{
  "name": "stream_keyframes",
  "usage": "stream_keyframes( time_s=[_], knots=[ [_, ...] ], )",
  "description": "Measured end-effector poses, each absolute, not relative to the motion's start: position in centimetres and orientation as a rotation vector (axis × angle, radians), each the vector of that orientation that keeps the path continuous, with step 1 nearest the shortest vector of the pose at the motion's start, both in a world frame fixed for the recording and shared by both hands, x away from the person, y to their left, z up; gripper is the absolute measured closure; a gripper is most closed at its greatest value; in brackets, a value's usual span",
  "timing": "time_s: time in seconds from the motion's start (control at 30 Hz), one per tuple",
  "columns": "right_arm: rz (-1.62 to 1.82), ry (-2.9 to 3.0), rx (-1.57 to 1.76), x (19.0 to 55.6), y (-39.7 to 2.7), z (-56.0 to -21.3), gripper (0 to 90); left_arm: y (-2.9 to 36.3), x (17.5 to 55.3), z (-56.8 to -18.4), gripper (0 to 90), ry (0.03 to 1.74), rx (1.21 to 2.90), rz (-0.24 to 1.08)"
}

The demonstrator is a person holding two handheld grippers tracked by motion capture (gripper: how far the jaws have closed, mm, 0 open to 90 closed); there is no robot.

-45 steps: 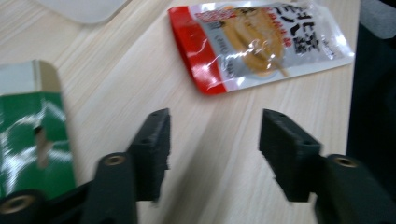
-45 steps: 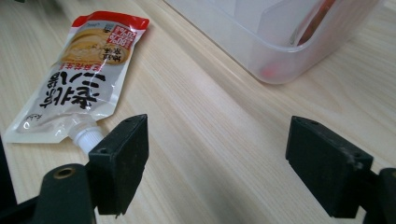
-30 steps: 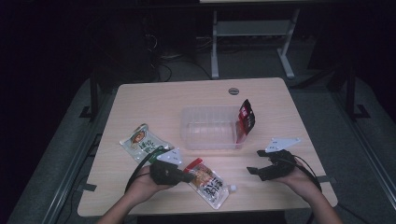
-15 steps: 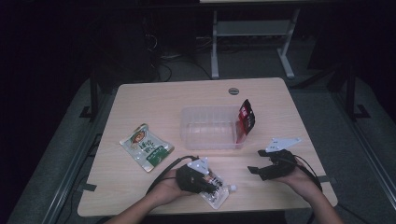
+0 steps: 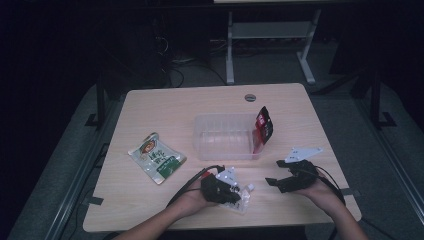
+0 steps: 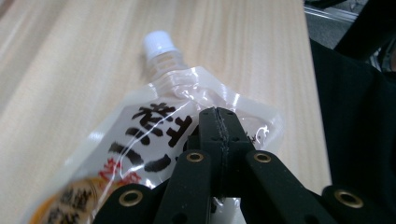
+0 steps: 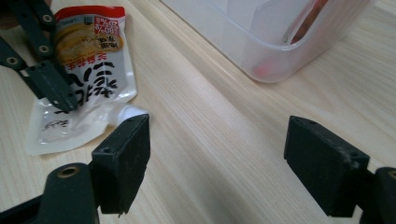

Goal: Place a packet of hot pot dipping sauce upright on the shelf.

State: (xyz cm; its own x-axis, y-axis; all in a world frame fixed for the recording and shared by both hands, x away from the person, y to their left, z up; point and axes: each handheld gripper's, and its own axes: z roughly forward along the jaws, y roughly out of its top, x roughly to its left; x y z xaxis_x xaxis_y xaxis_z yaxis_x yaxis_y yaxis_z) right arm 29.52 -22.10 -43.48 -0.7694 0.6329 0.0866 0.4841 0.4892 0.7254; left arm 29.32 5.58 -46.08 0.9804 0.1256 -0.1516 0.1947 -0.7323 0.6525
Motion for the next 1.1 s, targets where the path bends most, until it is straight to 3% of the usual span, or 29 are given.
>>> stream_keyframes(
  time_s=[0.53, 1.1],
  knots=[
    [1.143, 2.553, 0.956, 29.6, -22.0, -43.6, 22.3, 5.4, 30.9, -45.8, 89.7, 0.276, 2.373, -0.075],
    [1.143, 2.575, 0.949, 29.6, -21.7, -43.8, 22.3, 10.6, 32.1, -43.6, 89.7, 0.393, 2.335, -0.085]
  ],
)
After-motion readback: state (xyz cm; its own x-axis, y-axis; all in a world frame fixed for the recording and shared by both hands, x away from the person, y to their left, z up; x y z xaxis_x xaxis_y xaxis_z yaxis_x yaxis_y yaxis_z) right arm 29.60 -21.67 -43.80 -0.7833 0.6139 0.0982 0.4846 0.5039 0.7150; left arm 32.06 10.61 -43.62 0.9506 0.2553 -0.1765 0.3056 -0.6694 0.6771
